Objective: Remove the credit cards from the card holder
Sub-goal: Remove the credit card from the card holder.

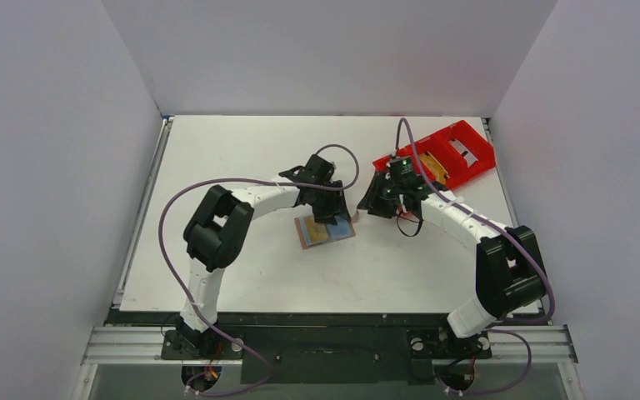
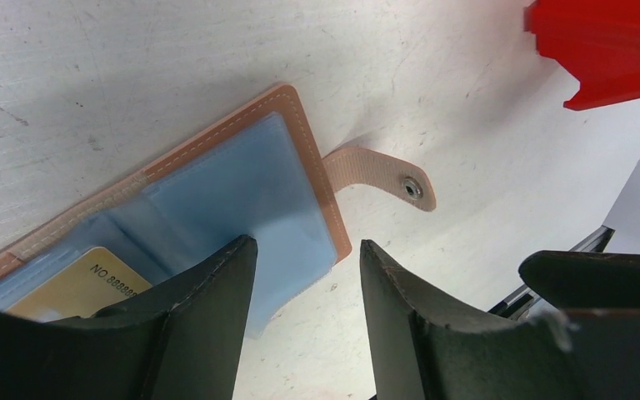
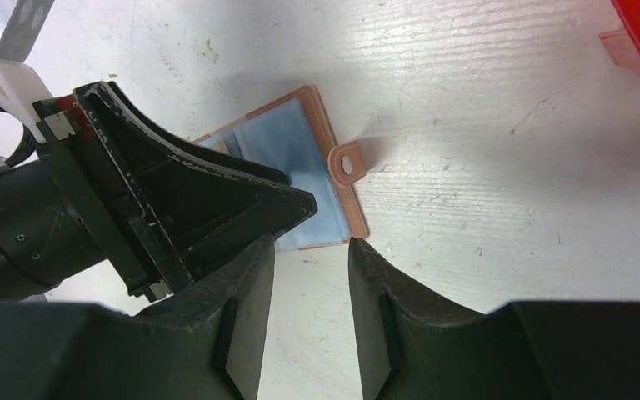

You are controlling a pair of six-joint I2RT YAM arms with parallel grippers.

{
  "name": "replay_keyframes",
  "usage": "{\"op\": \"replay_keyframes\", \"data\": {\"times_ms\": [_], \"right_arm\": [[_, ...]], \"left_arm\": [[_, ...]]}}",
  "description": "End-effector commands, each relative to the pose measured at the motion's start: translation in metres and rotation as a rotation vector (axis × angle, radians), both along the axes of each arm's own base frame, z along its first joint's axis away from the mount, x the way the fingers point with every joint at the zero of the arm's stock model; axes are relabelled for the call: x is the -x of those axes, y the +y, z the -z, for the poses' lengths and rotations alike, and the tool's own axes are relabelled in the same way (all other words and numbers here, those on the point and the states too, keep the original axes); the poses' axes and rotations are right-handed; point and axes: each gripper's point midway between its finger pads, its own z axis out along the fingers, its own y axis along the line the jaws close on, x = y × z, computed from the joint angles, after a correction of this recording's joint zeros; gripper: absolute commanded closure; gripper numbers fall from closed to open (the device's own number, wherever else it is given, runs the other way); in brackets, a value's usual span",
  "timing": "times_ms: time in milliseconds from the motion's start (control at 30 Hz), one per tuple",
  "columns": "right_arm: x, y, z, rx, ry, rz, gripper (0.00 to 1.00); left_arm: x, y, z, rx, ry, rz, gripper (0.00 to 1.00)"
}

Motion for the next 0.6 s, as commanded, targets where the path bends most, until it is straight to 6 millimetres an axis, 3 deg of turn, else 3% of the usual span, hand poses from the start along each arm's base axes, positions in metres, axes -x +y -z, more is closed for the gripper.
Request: {"op": "replay_keyframes", "data": {"times_ms": [0,333,567], "right_arm": [[-0.004,-0.003,-0.006,0.010,-0.043,-0.004,0.65],[0.000,0.009,0.001,0.017,-0.028,-0.041,0.65],[-0.004,0.021,-0.003,0.014,-0.034,-0.060,0.65]], "left_arm": [[0.009,0.003,-0.001,-0.005,0.000,0.042,0.53],[0.047,0.033,0.003,-0.065,0.038,0.094,0.52],[0.037,0.030,-0.011,-0.041,0.008,0.094,0.52]]}}
